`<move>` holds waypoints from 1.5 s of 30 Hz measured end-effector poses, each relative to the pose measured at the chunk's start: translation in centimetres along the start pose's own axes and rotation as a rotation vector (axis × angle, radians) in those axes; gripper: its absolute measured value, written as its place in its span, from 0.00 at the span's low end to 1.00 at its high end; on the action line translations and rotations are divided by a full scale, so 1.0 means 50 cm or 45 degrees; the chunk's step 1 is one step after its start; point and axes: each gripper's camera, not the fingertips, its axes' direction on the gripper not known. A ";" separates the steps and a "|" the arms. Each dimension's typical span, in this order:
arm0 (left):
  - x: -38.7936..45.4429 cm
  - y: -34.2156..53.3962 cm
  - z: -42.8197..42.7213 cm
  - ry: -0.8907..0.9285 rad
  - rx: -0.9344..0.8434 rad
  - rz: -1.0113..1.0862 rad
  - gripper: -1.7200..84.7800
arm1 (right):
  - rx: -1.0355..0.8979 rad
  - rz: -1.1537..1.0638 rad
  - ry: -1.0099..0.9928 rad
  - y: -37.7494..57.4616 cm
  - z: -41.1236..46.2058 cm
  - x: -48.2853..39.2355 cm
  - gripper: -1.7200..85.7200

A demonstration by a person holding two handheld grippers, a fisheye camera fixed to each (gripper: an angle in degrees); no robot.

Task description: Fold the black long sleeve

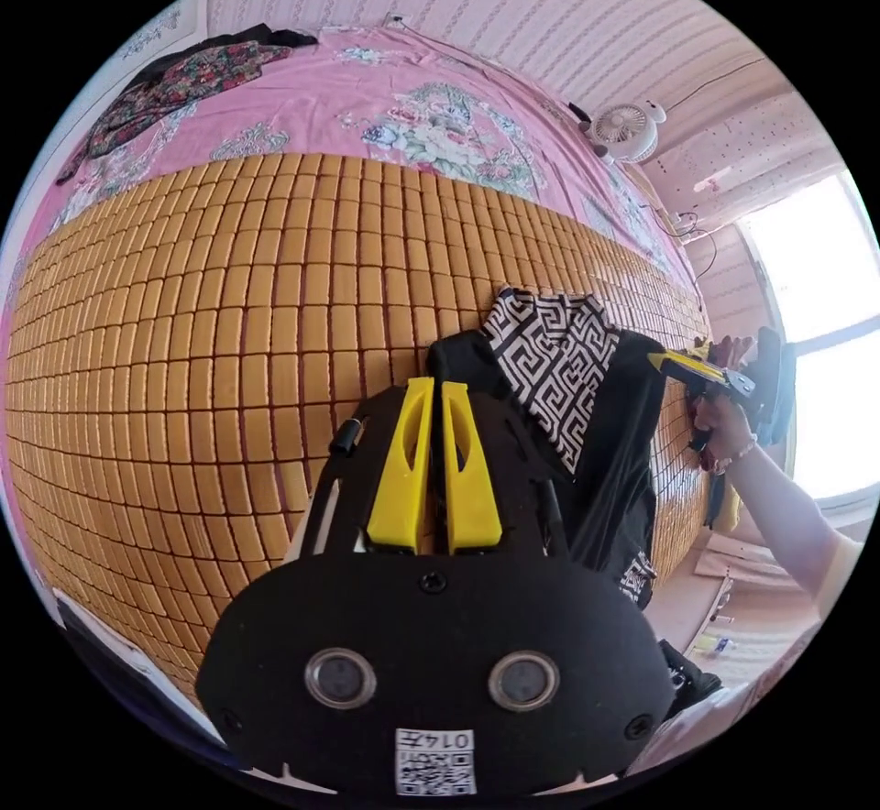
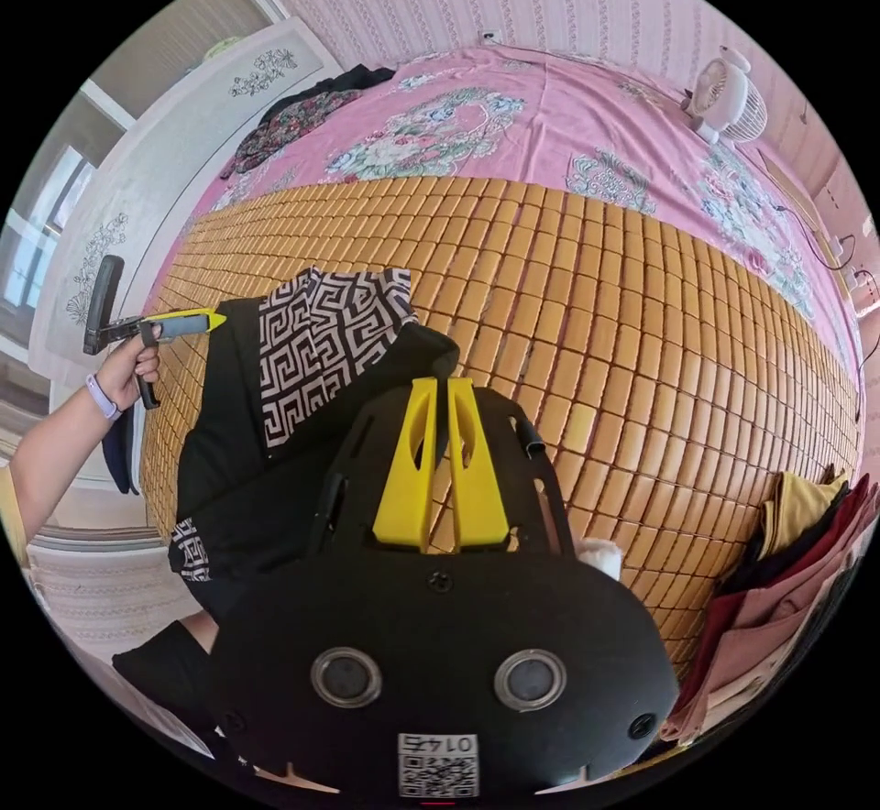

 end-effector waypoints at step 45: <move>0.116 0.865 0.068 -0.215 0.174 -0.013 0.06 | -0.011 0.030 0.138 0.712 -0.085 -0.318 0.04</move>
